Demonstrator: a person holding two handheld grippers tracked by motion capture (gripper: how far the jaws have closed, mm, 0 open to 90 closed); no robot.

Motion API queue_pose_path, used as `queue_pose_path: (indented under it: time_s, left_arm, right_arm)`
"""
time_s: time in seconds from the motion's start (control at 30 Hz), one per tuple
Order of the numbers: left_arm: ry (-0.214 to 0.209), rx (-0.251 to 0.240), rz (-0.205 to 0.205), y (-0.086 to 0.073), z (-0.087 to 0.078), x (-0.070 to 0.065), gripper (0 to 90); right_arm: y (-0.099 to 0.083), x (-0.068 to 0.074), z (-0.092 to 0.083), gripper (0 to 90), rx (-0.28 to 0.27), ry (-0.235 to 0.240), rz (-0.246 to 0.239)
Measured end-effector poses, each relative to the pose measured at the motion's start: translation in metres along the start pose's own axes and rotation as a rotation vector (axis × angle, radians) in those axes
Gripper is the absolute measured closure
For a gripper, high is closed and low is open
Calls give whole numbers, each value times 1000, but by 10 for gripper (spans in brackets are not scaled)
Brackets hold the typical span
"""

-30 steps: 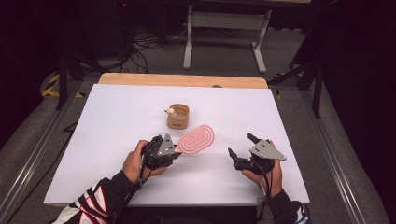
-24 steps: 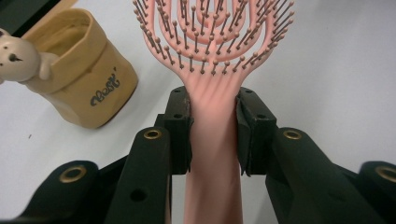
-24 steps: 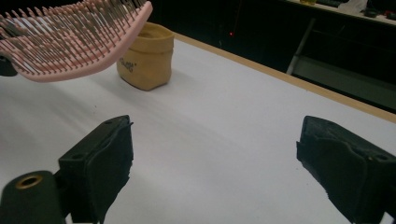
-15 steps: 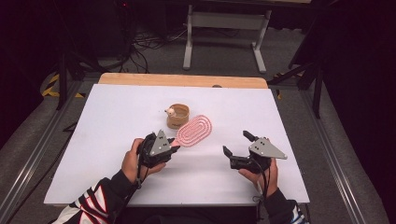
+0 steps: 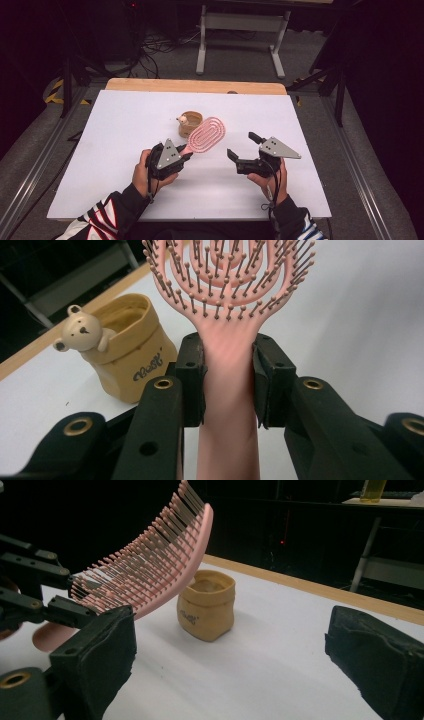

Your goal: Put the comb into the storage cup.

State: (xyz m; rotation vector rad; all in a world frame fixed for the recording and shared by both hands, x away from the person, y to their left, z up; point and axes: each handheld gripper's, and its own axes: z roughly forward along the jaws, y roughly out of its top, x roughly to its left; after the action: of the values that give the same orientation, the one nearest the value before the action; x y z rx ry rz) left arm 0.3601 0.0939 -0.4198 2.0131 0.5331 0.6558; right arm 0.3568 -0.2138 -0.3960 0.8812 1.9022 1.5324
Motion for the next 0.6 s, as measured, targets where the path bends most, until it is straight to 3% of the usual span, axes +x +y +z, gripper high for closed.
queue_pose_path:
  time_s: [0.23,0.43,0.6]
  left_arm:
    - [13,-62,-17,-2,0,-10,699]
    - [42,-104,-34,-2,-5,-8,699]
    - [63,-130,-57,-3,-7,-6,699]
  right_arm:
    - [18,11,17,60,-36,54,39]
    - [28,18,28,54,-45,46,25]
    - [34,18,39,51,-42,67,60]
